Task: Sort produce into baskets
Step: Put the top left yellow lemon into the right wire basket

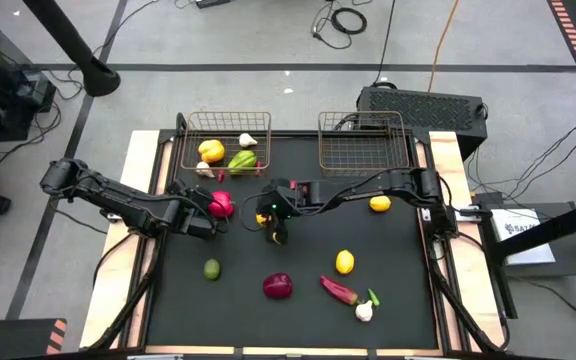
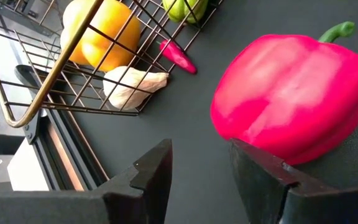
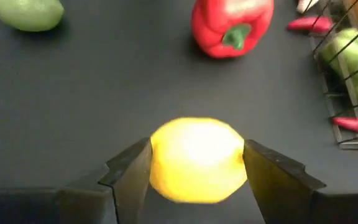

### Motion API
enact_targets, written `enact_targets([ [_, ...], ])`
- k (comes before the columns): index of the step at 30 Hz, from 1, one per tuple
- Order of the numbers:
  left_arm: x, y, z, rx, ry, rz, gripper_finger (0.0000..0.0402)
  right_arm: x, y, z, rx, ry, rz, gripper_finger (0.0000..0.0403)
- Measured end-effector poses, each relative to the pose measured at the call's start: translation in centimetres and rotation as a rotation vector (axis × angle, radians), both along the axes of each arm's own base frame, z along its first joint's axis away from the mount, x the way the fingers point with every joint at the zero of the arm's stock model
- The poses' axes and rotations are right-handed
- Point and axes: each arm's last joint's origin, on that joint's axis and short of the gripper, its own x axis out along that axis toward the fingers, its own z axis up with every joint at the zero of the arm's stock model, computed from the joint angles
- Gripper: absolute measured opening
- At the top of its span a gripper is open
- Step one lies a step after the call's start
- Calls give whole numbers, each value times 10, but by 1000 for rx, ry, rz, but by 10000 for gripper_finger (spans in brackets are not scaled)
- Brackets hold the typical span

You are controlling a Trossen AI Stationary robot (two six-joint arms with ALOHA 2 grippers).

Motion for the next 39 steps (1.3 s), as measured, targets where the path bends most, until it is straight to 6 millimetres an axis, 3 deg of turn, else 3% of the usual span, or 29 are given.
enact_targets([
  [9,0,0,0,0,-1,0,166,-27,-15,47,-109,8,-58,242],
  [12,0,0,0,0,-1,0,166,-34,-16,53,-77,41,-6,242],
  [18,0,0,0,0,-1,0,166,-25,12,17,-94,161,250,242],
  [26,0,0,0,0,0,0,166,6,36,-26,-140,64,317,262],
  [33,0,0,0,0,-1,0,166,8,36,-26,-239,56,410,331],
  [39,0,0,0,0,-2,0,166,11,23,-47,-198,96,458,339],
])
